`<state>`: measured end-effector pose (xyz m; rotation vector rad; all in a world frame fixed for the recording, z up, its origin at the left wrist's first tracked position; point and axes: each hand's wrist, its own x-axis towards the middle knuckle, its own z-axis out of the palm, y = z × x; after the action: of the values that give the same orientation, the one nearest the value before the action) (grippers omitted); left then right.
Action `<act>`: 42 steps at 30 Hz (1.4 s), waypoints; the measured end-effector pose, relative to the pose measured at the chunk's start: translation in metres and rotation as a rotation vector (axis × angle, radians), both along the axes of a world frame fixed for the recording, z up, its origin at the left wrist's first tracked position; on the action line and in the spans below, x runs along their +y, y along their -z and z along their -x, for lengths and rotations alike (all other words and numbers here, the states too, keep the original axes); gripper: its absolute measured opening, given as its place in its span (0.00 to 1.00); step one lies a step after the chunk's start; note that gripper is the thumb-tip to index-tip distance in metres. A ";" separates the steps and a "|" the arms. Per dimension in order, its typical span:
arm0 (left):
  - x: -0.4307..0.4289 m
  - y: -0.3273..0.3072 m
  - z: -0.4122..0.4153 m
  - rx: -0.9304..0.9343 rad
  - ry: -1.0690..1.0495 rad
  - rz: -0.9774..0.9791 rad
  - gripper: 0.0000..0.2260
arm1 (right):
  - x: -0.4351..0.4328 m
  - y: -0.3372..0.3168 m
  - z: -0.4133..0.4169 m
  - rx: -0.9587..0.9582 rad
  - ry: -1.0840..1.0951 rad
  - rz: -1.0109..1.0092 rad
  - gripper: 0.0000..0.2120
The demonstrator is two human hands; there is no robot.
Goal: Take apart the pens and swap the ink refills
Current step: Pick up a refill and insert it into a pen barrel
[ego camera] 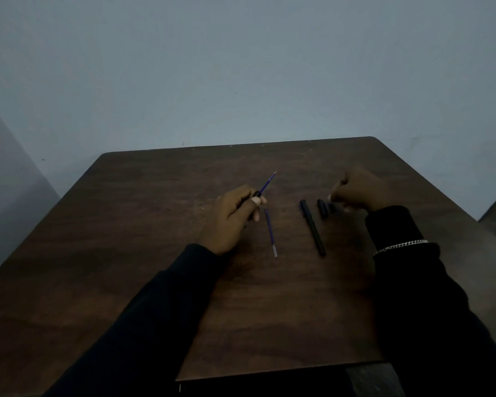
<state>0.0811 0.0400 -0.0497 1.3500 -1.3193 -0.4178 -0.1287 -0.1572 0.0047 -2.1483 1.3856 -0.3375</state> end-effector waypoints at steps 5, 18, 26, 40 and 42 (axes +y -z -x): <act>0.001 -0.001 0.000 0.005 -0.008 -0.015 0.11 | 0.000 0.002 -0.003 0.033 0.068 -0.077 0.09; 0.001 -0.001 0.001 0.004 0.002 -0.028 0.12 | 0.009 0.001 -0.009 0.196 0.100 0.003 0.09; -0.001 0.002 -0.001 0.001 0.000 -0.022 0.11 | 0.005 0.002 -0.007 -0.226 0.108 0.234 0.11; -0.001 0.003 -0.002 -0.019 -0.017 -0.039 0.12 | 0.052 -0.013 -0.037 -1.043 -0.371 -0.452 0.04; -0.001 0.002 -0.001 -0.030 -0.023 -0.039 0.12 | 0.053 -0.013 -0.038 -1.063 -0.366 -0.459 0.04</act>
<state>0.0821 0.0388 -0.0519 1.4080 -1.3247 -0.4110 -0.0903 -0.1041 0.0175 -1.4001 0.3919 -0.7718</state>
